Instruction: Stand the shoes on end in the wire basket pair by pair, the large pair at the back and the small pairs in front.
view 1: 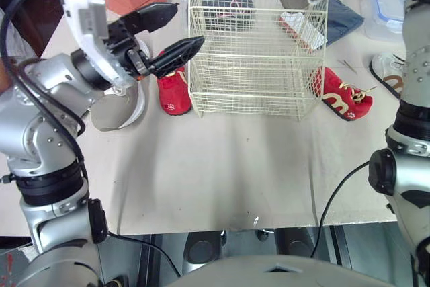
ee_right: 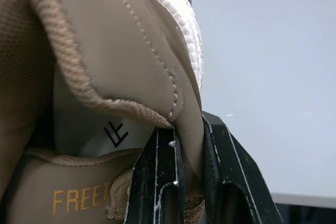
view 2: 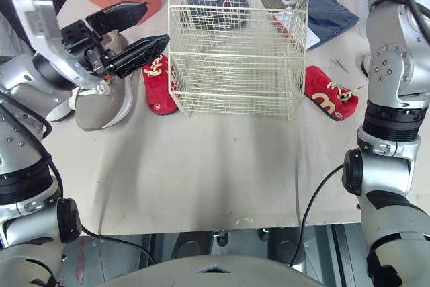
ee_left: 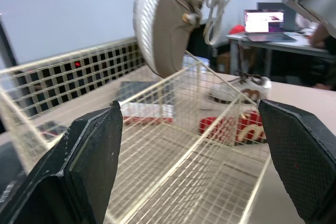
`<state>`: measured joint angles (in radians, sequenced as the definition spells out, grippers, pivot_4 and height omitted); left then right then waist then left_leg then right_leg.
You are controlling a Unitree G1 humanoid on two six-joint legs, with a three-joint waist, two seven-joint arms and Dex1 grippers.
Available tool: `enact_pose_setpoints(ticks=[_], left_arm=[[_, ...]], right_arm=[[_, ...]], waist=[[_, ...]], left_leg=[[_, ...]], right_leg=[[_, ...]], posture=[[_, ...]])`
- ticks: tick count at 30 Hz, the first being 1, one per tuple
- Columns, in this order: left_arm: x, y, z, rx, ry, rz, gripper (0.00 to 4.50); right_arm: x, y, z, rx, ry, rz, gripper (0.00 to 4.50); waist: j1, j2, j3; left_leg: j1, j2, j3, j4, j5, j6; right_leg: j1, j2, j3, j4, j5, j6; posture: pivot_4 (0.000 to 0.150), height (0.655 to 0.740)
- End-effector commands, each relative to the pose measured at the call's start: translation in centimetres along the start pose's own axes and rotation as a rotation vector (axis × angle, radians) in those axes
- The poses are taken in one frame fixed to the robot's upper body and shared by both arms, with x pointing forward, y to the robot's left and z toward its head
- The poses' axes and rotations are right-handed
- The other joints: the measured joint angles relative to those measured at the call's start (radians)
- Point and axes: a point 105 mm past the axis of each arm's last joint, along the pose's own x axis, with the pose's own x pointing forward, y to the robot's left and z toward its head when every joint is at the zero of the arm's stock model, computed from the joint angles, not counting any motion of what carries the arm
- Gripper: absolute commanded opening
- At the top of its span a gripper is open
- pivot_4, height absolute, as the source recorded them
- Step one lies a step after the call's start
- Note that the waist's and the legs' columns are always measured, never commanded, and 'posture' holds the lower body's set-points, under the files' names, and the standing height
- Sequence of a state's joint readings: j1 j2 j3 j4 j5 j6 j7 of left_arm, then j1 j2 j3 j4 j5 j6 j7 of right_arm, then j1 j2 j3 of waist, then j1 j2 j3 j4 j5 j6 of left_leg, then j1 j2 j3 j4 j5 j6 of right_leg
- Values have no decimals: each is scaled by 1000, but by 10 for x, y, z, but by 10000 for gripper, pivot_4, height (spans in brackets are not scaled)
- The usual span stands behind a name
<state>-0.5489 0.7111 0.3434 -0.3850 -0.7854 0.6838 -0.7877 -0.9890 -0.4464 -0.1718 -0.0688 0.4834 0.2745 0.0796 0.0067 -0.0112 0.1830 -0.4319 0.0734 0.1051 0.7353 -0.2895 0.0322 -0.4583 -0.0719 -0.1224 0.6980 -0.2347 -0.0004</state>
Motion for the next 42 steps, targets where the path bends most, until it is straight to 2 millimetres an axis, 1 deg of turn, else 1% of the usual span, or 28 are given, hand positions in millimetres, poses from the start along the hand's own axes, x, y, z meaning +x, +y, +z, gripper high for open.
enact_pose_setpoints(ticks=[1,5,7,8,10,14,17,21,25,30,36,38,41,42], left_arm=[[-16,-6,16,81,-41,12,44258],[-25,-10,24,58,-114,19,44258],[-33,-13,25,27,-149,14,44258],[-36,-14,26,13,-163,12,44258],[-43,-15,26,-30,-192,8,44258],[-53,-19,12,-55,-139,15,44258],[-54,-22,9,-65,-123,3,44258],[-52,-25,6,-68,-99,-15,44258],[-51,-26,5,-67,-93,-25,44258],[-49,-25,5,-65,-86,-38,44258],[-46,-25,5,-64,-87,-47,44258],[-45,-25,5,-63,-89,-50,44258],[-44,-24,5,-60,-93,-50,44258],[-43,-23,5,-60,-94,-50,44739]], right_arm=[[-3,22,2,-190,-21,73,0],[-9,30,-19,-223,98,70,0],[-14,33,-32,-214,187,73,0],[-16,35,-37,-206,225,79,0],[-17,34,-38,-225,231,73,0],[-21,26,-51,-252,297,44,0],[-26,27,-62,-248,358,50,0],[-39,29,-82,-248,481,60,0],[-44,30,-88,-296,512,77,0],[-56,29,-102,-317,606,97,0],[-62,32,-107,-344,632,133,0],[-63,30,-108,-346,638,136,0],[-59,24,-104,-367,621,133,0],[-58,22,-101,-373,609,130,3770]], waist=[[-5,0,0],[-7,0,0],[-6,0,0],[-6,0,0],[-7,0,0],[-7,0,-1],[-4,-2,-1],[-3,-2,-2],[-4,-2,-3],[-4,-3,-3],[1,-4,-4],[3,-5,-5],[4,-5,-5],[4,-5,-5]], left_leg=[[0,0,0,0,0,0],[0,1,-1,1,0,0],[0,1,-1,2,0,0],[0,1,-1,2,0,0],[0,1,-1,1,0,0],[0,0,-1,1,0,0],[0,0,-2,1,0,0],[0,0,-2,1,0,0],[0,0,-2,1,0,0],[0,0,-2,1,0,0],[0,0,-2,1,0,0],[0,0,-2,1,0,0],[0,0,-2,1,0,0],[0,0,-2,0,0,0]], right_leg=[[0,0,0,0,0,0],[0,-1,0,1,0,0],[0,-1,-1,1,0,0],[0,-1,0,1,0,0],[0,-1,-1,1,0,0],[0,-1,-1,0,0,0],[1,-1,-2,0,0,0],[1,-1,-2,0,0,0],[1,-1,-2,0,0,0],[1,0,-2,0,0,0],[1,0,-2,0,0,0],[1,0,-2,0,0,0],[1,0,-2,0,0,0],[1,0,-2,-1,0,0]], posture=[[1500,6860],[1500,6860],[1500,6860],[1500,6860],[1500,6860],[1500,6860],[1500,6860],[1500,6860],[1500,6860],[1500,6860],[1500,6860],[1500,6860],[1500,6860],[1500,6860]])
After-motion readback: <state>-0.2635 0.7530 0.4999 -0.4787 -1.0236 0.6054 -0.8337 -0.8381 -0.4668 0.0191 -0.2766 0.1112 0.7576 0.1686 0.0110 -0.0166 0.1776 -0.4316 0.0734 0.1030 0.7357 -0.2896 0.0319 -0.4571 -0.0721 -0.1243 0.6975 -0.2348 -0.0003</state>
